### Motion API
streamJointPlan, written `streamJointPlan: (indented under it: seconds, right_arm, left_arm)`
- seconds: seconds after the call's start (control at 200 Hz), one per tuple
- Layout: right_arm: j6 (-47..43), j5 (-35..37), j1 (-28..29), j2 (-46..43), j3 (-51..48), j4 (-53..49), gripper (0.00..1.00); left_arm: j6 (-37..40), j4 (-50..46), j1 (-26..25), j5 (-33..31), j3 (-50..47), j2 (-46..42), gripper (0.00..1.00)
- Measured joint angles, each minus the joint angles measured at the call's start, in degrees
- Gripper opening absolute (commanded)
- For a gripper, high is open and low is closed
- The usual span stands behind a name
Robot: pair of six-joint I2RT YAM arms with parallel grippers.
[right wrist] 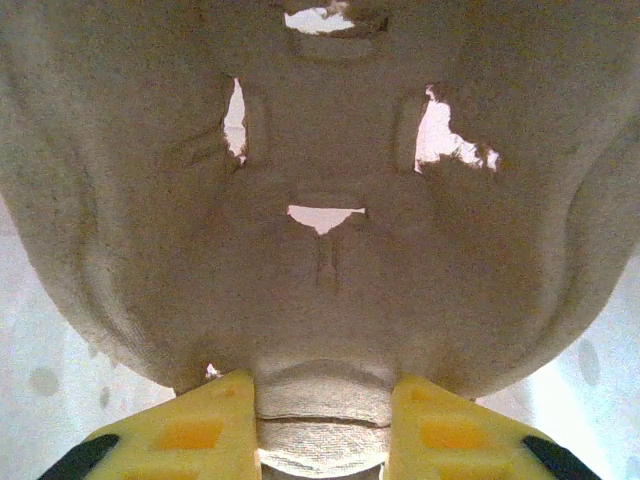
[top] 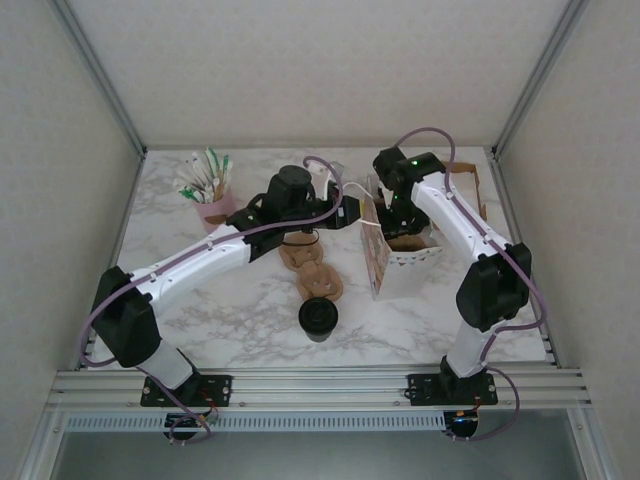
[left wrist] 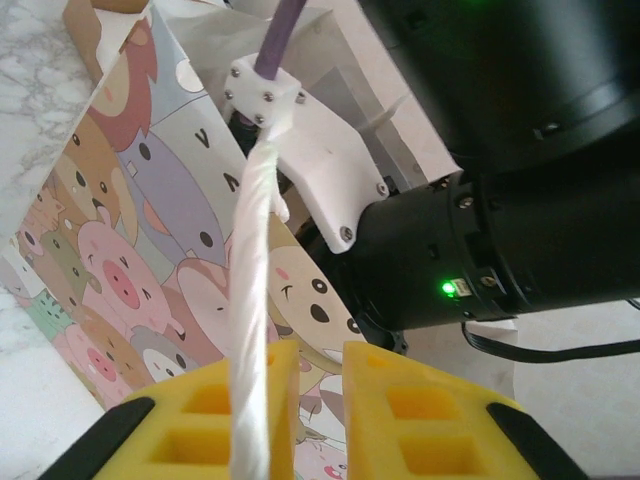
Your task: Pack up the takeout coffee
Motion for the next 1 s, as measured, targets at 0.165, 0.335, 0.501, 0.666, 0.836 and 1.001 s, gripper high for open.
streamJointPlan:
  seconds: [0.165, 0.335, 0.501, 0.666, 0.836, 1.001]
  right_arm:
    - [0.0, 0.0, 0.4, -0.8, -2.0, 0.1, 0.29]
    - [0.6, -0.1, 0.4, -3.0, -6.8, 0.8, 0.29]
    - [1.1, -0.2, 0.4, -3.5, -11.0, 3.6, 0.29]
    - [1.3, -0.1, 0.4, -3.5, -14.6, 7.5, 0.29]
    - [1.3, 0.0, 0.4, -3.5, -17.2, 11.4, 0.29]
    - [1.3, 0.0, 0.4, -3.5, -20.3, 14.8, 0.29]
  left_arm:
    - [-0.7, 0.0, -0.2, -1.3, -1.8, -2.1, 0.24]
    - [-1.0, 0.0, -0.2, -2.2, -2.3, -3.5, 0.35]
    - [-0.9, -0.6, -0.2, -3.1, -2.3, -3.6, 0.38]
    - [-0.9, -0.9, -0.2, -3.7, -2.3, -3.6, 0.39]
    - [-0.9, -1.4, -0.2, -4.5, -2.3, -3.6, 0.39]
    - [-0.7, -1.6, -0.2, -4.7, -2.3, -3.6, 0.39]
